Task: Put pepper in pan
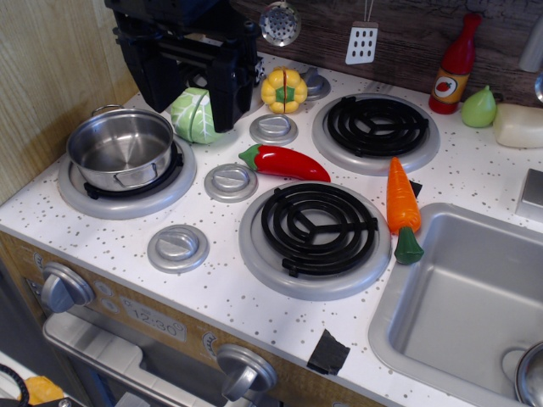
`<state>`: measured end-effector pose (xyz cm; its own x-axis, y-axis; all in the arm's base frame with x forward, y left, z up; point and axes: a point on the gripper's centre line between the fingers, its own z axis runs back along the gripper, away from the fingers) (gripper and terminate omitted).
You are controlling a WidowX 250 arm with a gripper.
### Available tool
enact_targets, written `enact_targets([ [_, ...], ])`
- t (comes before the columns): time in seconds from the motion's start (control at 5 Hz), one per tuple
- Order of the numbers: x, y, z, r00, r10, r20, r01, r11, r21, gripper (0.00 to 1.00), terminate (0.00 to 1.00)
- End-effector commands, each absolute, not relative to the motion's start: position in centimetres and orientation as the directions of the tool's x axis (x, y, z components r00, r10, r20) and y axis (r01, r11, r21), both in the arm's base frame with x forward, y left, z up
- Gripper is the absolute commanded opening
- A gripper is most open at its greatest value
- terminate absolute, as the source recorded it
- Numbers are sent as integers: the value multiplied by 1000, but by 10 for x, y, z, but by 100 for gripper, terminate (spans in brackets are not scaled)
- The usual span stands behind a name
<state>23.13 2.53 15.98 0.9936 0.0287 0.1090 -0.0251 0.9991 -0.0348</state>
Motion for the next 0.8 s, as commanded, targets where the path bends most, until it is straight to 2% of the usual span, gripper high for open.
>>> enact_targets([
  [0.0,231,25,160,994,29,109,-25,999,-35,100,0],
  [0.2,243,26,147,973,-227,44,226,973,42,100,0],
  [0.4,262,26,144,887,-461,22,460,887,38,100,0],
  [0.6,291,27,133,745,-667,8,664,743,84,100,0],
])
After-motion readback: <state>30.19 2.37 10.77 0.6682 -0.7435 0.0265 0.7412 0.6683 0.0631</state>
